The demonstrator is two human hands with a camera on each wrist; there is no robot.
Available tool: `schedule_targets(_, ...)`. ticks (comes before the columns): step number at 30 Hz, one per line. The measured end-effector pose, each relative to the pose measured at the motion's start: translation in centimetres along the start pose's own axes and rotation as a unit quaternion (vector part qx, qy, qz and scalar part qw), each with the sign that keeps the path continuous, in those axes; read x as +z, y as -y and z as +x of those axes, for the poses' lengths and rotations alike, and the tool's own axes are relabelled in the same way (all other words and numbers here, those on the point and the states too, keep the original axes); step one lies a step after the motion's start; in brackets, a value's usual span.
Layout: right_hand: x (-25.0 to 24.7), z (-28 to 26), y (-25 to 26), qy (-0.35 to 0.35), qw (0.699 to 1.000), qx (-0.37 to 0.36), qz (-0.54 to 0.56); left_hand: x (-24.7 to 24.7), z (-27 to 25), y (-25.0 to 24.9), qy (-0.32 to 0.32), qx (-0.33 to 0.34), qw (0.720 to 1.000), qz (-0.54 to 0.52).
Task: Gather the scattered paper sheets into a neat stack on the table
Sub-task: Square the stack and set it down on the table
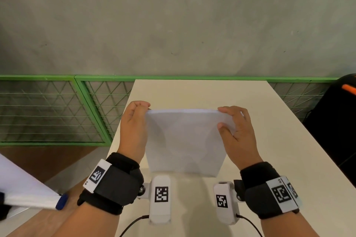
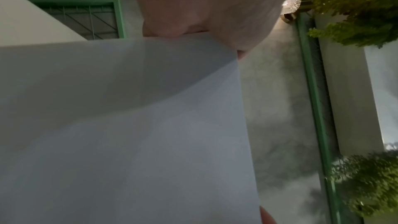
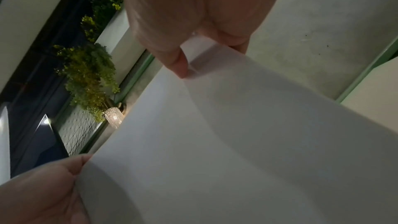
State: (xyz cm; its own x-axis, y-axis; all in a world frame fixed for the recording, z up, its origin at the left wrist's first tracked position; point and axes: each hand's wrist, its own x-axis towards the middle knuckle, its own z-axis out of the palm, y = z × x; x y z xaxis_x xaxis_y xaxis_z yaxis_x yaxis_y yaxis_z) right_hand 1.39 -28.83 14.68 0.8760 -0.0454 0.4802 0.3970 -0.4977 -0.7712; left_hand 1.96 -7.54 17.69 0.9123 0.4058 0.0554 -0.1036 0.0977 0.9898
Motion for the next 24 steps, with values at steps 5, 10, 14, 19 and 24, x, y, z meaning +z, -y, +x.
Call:
schedule_targets(5,0.4,-1.1,-0.5,-0.013,0.987,0.108,0.122,-0.3,-0.3,0.7,0.02,0.02,1.0,-0.005)
schedule_targets(10,1.8,-2.3,-3.2,0.002,0.948,0.236,0.215,-1.7,-0.7,5.4,0.083,0.023,0.996,0.033)
schedule_targets(14,2.8,-3.5,-5.2,0.026,0.926,0.304,0.223,-2.3,-1.1,8.5,0.094,-0.033,0.994,0.055)
schedule_targets(19,4.0,-5.4,-7.6,0.097,0.926,0.35,0.101,-3.3,-1.2,13.0,0.135,-0.093,0.98,0.116)
schedule_targets(24,5.2,-7.0,-10.6,0.182,0.902,0.386,-0.065,-4.0,-1.4,16.8,0.144,-0.174,0.939,0.259)
